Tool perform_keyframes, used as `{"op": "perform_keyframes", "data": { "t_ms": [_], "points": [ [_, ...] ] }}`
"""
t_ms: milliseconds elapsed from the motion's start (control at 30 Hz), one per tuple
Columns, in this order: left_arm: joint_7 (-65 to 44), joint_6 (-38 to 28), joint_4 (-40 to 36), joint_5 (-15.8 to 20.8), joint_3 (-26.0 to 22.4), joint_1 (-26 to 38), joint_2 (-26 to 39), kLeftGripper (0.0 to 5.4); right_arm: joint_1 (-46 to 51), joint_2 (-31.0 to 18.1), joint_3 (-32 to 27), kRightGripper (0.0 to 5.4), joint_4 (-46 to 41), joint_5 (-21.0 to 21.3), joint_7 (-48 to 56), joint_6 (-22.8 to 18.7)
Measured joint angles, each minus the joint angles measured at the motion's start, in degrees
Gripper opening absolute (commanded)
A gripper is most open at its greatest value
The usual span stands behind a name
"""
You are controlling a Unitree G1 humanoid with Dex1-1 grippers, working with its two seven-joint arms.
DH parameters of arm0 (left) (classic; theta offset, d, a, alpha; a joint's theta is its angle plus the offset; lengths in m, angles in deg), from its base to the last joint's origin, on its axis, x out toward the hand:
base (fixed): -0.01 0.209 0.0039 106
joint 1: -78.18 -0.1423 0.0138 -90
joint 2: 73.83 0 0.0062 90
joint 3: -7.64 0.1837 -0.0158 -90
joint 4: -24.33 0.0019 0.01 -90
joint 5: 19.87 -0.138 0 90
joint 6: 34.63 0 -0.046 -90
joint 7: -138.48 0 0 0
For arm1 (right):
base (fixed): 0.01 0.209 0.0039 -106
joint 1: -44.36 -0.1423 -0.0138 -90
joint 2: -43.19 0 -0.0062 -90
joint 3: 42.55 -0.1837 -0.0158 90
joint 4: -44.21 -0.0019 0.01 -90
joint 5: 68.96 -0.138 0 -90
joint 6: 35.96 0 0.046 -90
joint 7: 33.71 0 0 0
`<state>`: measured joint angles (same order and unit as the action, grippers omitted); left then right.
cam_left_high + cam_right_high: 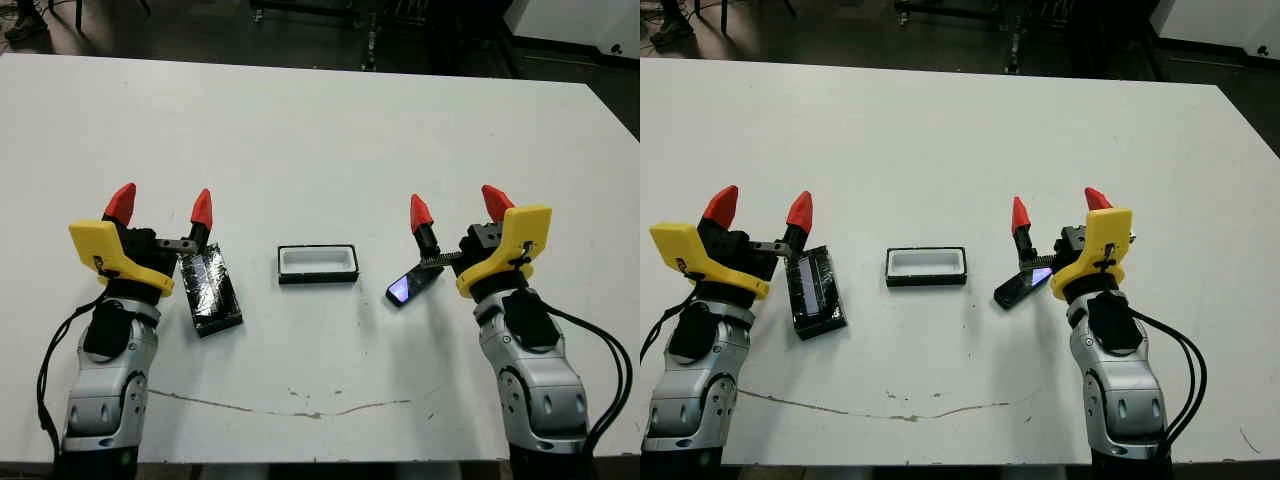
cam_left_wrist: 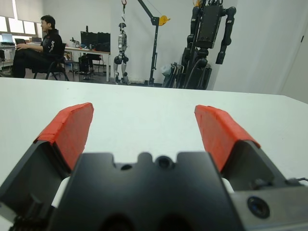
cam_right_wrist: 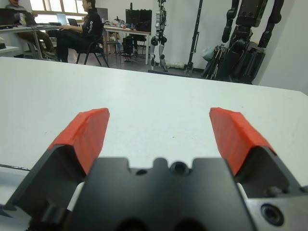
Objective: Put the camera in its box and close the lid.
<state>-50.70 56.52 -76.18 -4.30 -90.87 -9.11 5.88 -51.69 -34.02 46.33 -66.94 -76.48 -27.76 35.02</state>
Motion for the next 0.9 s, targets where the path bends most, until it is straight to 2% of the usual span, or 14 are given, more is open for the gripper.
{"op": "perform_keyframes", "data": {
  "t_ms": [267, 400, 467, 567, 633, 767, 900],
  "points": [
    [-0.15, 0.07, -0.01, -0.03, 0.30, 0.01, 0.01, 5.37, 0.00, -0.13, -0.01, 5.40, 0.00, -0.01, 0.23, 0.00],
    [-0.18, 0.04, 0.04, -0.15, 0.51, 0.01, 0.00, 5.37, -0.56, -2.04, -1.26, 5.40, 0.63, -2.59, 3.94, -0.03],
    [-0.17, 0.04, 0.04, -0.06, 0.38, 0.02, 0.00, 5.37, -2.89, -5.93, -3.14, 5.40, 2.36, -6.33, 9.80, -1.06],
    [-0.20, 0.04, 0.04, 0.23, 0.02, 0.01, 0.00, 5.37, -9.37, -14.47, -6.32, 5.40, 7.23, -12.36, 21.36, -2.21],
    [-0.23, 0.04, 0.05, 0.57, -0.04, 0.00, 0.00, 5.37, -14.33, -19.97, -7.04, 5.40, 12.28, -14.23, 28.80, -1.84],
    [-0.07, 0.07, -0.01, 0.57, 0.01, -0.07, 0.00, 5.37, -23.77, -28.91, -5.47, 5.40, 23.19, -11.96, 40.16, 2.47],
    [0.03, 0.11, -0.07, 0.62, -0.02, -0.10, 0.00, 5.37, -31.67, -34.55, -0.99, 5.40, 30.94, -7.49, 49.26, 7.64]
  ]
}}
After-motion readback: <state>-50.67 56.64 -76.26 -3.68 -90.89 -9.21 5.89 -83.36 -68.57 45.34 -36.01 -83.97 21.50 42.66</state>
